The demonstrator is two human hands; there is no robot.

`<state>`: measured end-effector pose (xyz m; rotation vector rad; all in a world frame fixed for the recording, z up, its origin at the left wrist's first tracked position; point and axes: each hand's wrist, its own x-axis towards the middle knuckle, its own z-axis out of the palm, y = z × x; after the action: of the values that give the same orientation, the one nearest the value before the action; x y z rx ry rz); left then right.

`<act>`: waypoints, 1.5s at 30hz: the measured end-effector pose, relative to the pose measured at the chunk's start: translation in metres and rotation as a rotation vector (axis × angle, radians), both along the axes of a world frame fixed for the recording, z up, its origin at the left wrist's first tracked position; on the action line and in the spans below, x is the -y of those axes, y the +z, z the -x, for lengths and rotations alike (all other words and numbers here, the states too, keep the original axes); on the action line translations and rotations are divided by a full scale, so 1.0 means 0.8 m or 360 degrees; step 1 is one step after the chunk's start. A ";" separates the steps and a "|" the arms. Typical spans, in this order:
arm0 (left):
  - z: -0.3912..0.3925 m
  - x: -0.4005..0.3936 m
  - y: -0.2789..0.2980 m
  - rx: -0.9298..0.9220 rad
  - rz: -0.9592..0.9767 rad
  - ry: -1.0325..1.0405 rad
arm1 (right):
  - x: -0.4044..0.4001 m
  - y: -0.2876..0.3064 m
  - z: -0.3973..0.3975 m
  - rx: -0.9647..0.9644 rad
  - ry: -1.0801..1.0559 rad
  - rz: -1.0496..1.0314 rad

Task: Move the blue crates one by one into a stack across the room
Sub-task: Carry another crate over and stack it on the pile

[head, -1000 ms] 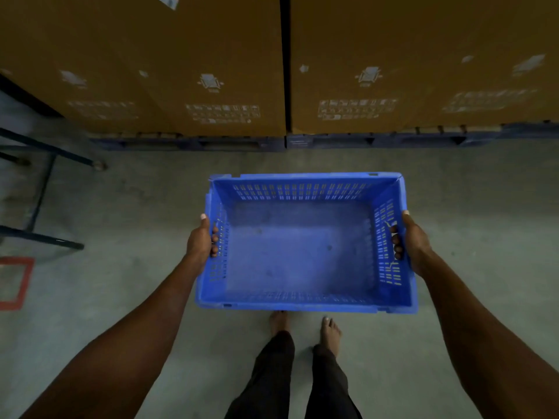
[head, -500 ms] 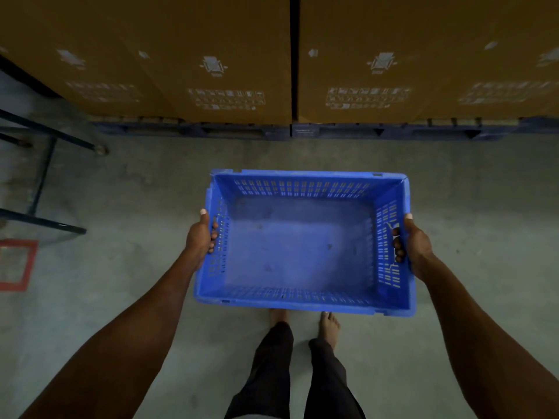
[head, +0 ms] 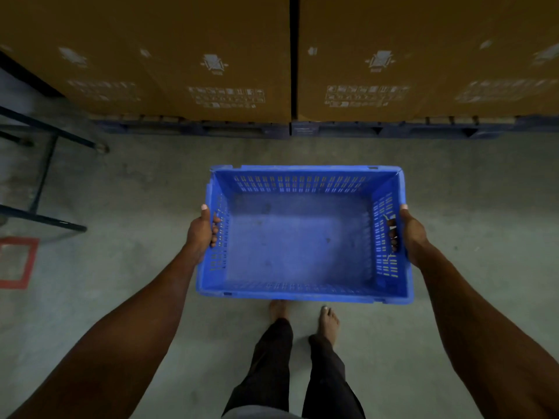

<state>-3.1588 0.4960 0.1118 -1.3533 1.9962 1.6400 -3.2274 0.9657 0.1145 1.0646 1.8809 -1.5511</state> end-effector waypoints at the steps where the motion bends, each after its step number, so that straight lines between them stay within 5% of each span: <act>1: 0.000 0.000 -0.001 -0.0004 0.0019 -0.0012 | 0.000 -0.001 -0.001 -0.0018 0.0011 -0.0042; 14: -0.022 -0.004 0.033 0.0051 0.0850 -0.0463 | 0.006 0.040 -0.025 -0.0201 0.0471 -0.0707; 23: -0.090 -0.058 0.154 -0.0432 0.1618 -0.0765 | 0.056 0.140 -0.090 -0.0843 0.0895 -0.1060; 35: -0.357 -0.126 0.258 -0.0219 0.1773 -0.0098 | 0.162 0.225 -0.216 -0.1267 0.1615 -0.0746; 45: -0.699 -0.157 0.283 0.0238 0.1715 0.0880 | 0.338 0.269 -0.419 -0.1659 0.2610 -0.0294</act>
<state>-2.5998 0.6218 0.3383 -2.4270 2.6583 0.4128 -2.8919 0.6952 0.3295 -1.3801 2.2581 -0.7562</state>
